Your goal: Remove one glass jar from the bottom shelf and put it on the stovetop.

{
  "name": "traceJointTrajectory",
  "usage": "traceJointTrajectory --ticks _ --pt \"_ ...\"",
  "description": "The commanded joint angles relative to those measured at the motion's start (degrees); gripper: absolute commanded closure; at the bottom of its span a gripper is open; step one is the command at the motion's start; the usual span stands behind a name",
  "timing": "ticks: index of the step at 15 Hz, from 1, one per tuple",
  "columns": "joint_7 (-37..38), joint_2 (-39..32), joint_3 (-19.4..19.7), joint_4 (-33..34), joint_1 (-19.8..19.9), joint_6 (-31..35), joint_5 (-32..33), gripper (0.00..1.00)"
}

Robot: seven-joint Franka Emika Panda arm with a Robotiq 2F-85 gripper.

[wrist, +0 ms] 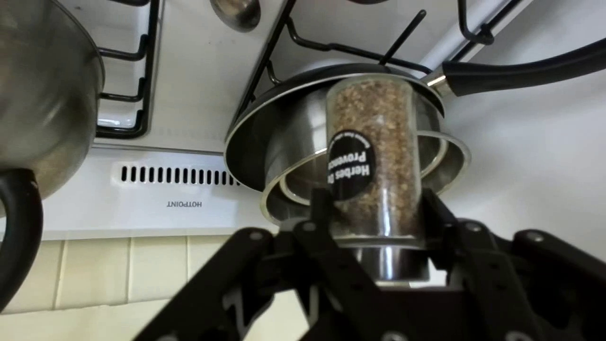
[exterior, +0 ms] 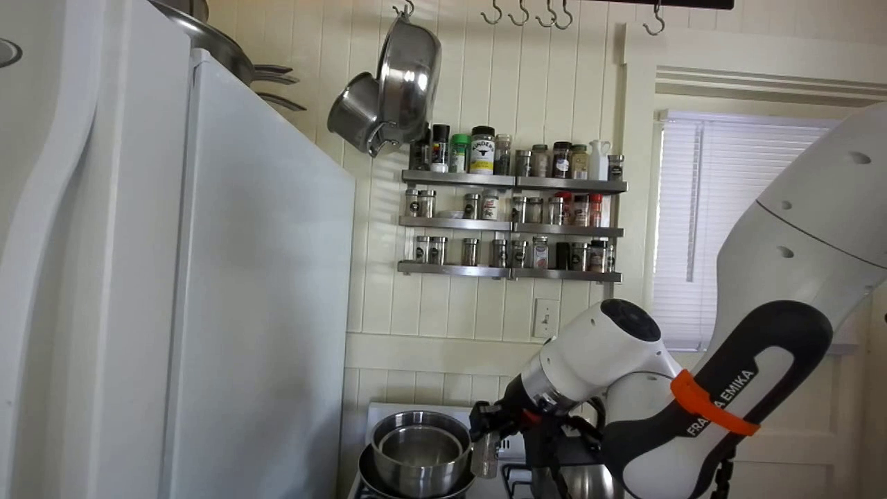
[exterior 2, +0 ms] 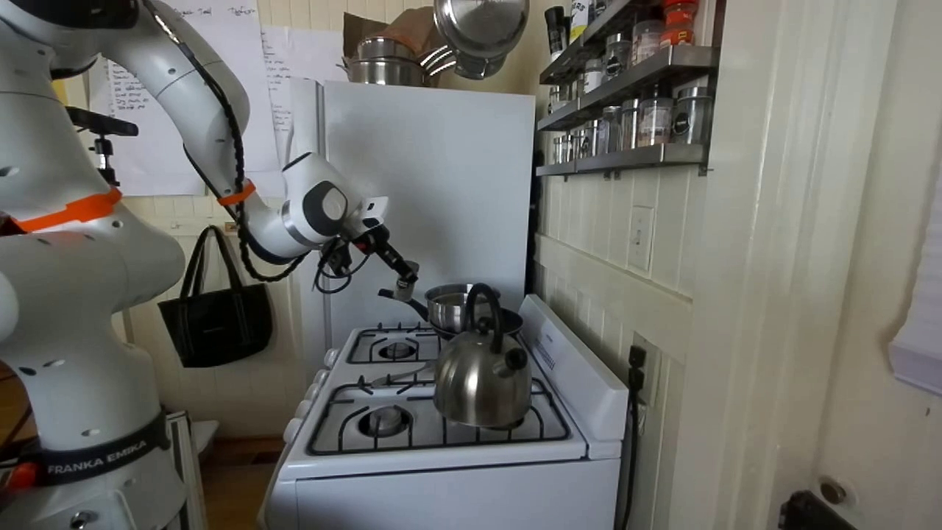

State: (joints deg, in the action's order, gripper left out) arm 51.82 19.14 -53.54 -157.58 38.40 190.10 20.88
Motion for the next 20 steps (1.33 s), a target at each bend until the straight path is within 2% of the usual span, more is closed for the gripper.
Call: traceJointTrajectory --ticks 1,6,11,14,18,19,20 --pt "4.47 0.15 -10.02 0.0 9.36 2.27 2.48 0.77" --pt "9.07 2.42 -24.71 0.06 20.89 2.47 4.4 0.77" --pt "15.71 7.3 -35.46 0.08 30.49 5.55 8.1 0.77" --pt "19.91 10.71 -38.89 0.04 34.36 8.12 10.77 0.77" --pt "27.13 15.33 -41.85 -0.06 37.23 10.57 14.68 0.77" --pt "21.3 10.15 -40.25 -0.09 35.73 7.26 11.97 0.77" --pt "21.84 10.86 -40.53 -0.14 35.97 7.46 12.16 0.52"
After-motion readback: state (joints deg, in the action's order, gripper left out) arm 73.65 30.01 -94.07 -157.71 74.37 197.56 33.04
